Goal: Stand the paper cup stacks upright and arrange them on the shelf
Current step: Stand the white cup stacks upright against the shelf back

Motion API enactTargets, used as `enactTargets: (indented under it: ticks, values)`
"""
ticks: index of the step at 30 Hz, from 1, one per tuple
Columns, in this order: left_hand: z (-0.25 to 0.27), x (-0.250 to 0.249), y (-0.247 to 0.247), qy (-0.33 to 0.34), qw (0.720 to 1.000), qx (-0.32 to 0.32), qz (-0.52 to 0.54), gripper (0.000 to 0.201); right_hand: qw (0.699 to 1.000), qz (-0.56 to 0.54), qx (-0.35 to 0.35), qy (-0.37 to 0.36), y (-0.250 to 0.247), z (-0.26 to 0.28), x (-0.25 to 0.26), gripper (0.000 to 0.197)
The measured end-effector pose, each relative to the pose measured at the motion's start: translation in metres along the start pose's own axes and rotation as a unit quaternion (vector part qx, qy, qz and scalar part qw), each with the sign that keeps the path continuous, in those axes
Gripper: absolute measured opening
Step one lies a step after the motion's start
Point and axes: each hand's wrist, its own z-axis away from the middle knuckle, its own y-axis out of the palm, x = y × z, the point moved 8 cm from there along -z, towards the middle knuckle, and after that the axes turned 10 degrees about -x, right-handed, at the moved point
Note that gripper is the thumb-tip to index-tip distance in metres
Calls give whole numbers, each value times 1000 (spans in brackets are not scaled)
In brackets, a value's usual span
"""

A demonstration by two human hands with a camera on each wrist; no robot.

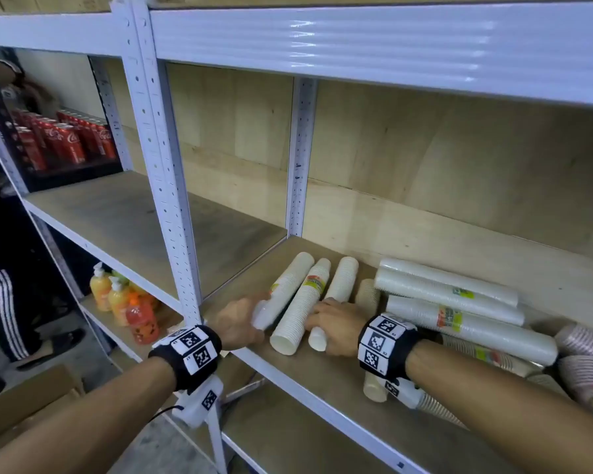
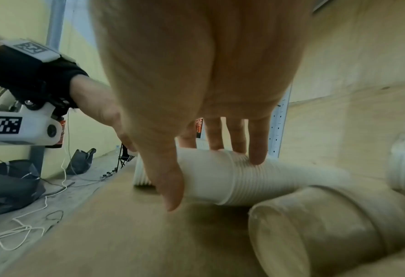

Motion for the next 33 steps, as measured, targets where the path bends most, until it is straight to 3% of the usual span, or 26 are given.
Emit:
enactTargets:
  ticks: [11, 21, 28, 33]
  values:
    - [-13, -44, -71, 24, 993, -117, 11, 56, 980, -95, -150, 87, -83, -1, -33, 34]
    - [-46, -90, -134, 50, 966, -226, 113, 40, 918, -137, -313, 202, -167, 7, -99, 34]
    - [-89, -120, -163, 74, 958, -246, 125, 38, 881, -171, -385, 213, -212, -5, -124, 36]
    - [-123, -131, -182, 69, 962, -224, 139, 37, 862, -226, -396, 221, -220, -34, -134, 36]
